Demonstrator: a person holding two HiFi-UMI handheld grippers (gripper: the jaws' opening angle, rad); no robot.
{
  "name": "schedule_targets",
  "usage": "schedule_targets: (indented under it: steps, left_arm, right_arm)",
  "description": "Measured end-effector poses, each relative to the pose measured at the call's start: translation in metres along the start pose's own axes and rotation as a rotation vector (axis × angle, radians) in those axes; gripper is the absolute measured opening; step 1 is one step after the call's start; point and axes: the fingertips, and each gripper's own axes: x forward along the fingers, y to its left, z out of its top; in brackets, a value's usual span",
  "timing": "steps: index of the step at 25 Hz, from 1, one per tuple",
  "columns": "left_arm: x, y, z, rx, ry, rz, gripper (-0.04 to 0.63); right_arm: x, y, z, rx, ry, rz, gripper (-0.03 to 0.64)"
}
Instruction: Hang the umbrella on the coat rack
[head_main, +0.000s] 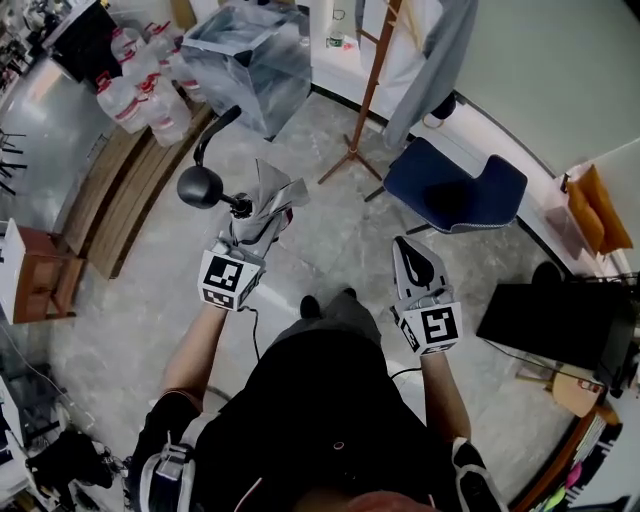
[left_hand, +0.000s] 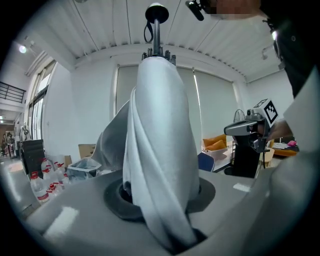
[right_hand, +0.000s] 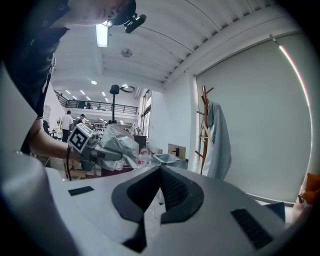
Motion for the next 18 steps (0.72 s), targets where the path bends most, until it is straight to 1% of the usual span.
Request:
schedule_targets:
  steps: [6, 12, 15, 16, 18]
  left_arm:
    - [0.072, 0.036, 0.003, 0.001, 0.005, -0.019, 0.133]
    - [0.158, 0.072, 0.007, 0.004, 0.02, -0.033, 0.133]
    - [0.205, 0.089, 0.003, 0.007, 0.039, -0.039, 0.133]
    - [0.219, 0.094, 0.0, 0.005, 0.046, -0.042, 0.133]
    - [0.245, 0.103, -0.004, 0.009, 0.056, -0.048, 0.133]
  right_arm:
    - [0.049, -0.034, -0.002, 0.006, 0.004, 0.008, 0.0]
    - [0.106, -0.075, 0.005, 0.016, -0.019, 0.061, 0.0]
    - [0.133, -0.094, 0.003, 0.021, 0.016, 0.075, 0.0]
    - [0.14, -0.1, 0.004, 0.031, 0.013, 0.078, 0.0]
    - [0.153, -0.112, 0.013, 0.051, -0.029, 0.083, 0.0]
